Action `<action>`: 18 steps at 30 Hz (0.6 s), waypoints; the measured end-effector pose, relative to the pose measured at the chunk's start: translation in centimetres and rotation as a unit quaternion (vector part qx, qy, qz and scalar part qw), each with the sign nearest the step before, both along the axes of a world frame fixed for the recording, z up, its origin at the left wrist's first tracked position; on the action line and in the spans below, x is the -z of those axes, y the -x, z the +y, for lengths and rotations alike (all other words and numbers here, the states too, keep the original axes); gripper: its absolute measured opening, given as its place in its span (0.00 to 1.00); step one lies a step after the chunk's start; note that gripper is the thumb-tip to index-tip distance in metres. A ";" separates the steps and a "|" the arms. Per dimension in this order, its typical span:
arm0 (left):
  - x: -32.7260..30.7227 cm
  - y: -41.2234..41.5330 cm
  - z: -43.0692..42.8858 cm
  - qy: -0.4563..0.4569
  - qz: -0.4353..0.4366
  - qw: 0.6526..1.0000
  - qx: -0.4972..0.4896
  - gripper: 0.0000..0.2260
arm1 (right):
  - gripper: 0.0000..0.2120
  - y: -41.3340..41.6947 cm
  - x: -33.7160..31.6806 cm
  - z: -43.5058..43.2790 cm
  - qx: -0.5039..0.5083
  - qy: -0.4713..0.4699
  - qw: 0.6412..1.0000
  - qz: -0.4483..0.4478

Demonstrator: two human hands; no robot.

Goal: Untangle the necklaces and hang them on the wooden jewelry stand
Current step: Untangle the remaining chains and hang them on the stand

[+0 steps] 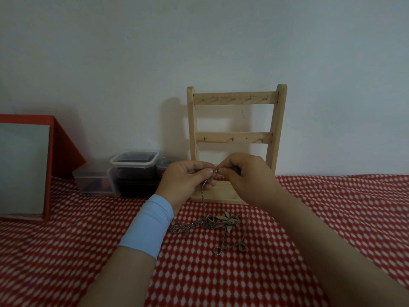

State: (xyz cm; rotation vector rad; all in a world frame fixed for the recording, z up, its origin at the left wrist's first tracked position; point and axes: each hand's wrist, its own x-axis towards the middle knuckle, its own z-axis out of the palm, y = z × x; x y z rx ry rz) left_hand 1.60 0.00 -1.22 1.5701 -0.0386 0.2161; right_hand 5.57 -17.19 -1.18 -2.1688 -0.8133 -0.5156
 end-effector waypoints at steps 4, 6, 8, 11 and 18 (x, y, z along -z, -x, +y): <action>0.0 0.0 0.1 -0.011 -0.001 1.000 -0.004 0.05 | 0.05 0.1 0.0 0.2 0.017 0.021 0.999 -0.019; 0.0 0.0 0.1 -0.016 0.000 1.000 -0.006 0.05 | 0.05 0.1 0.1 0.3 0.027 0.027 0.999 -0.023; 0.1 0.0 0.0 -0.016 -0.001 1.000 -0.006 0.05 | 0.06 0.1 0.1 0.4 0.034 0.026 0.999 -0.026; 0.0 0.0 -0.1 -0.015 -0.007 1.000 -0.008 0.06 | 0.06 0.2 0.1 0.5 0.039 0.019 0.998 -0.034; 0.0 0.0 -0.2 0.019 -0.007 1.000 0.003 0.06 | 0.06 0.0 0.5 0.5 0.061 -0.012 0.997 -0.038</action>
